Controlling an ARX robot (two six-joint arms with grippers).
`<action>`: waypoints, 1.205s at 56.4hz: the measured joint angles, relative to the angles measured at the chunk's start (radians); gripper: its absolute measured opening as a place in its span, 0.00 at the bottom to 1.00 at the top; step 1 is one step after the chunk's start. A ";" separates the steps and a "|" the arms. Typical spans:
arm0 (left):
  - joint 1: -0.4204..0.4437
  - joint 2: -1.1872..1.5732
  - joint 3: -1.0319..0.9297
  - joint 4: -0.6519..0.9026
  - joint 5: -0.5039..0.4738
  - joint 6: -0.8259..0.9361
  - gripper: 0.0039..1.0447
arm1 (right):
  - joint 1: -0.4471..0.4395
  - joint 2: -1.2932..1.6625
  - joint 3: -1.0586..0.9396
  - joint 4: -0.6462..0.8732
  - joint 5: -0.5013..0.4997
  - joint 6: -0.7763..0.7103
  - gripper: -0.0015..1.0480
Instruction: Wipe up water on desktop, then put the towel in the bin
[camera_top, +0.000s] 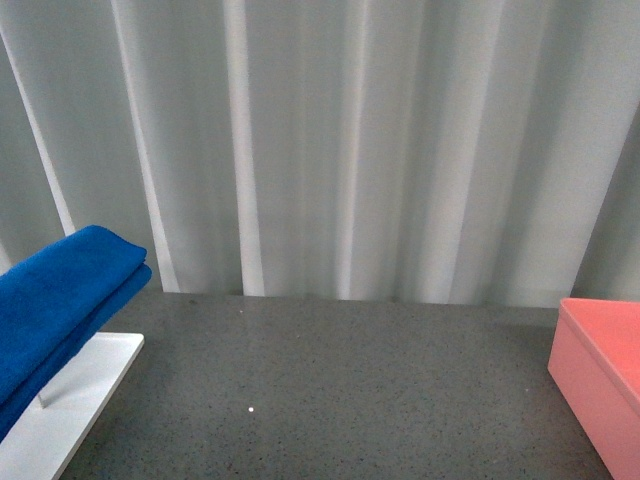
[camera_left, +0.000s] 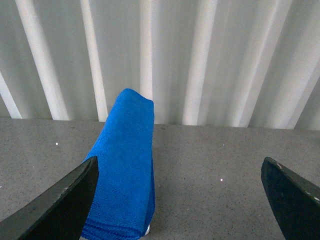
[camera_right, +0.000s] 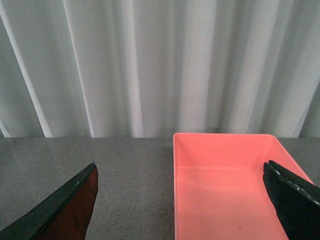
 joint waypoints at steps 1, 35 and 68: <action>0.000 0.000 0.000 0.000 0.000 0.000 0.94 | 0.000 0.000 0.000 0.000 0.000 0.000 0.93; 0.000 0.000 0.000 0.000 0.000 0.000 0.94 | 0.000 0.000 0.000 0.000 0.000 0.000 0.93; 0.000 0.000 0.000 0.000 0.000 0.000 0.94 | 0.000 0.000 0.000 0.000 0.000 0.000 0.93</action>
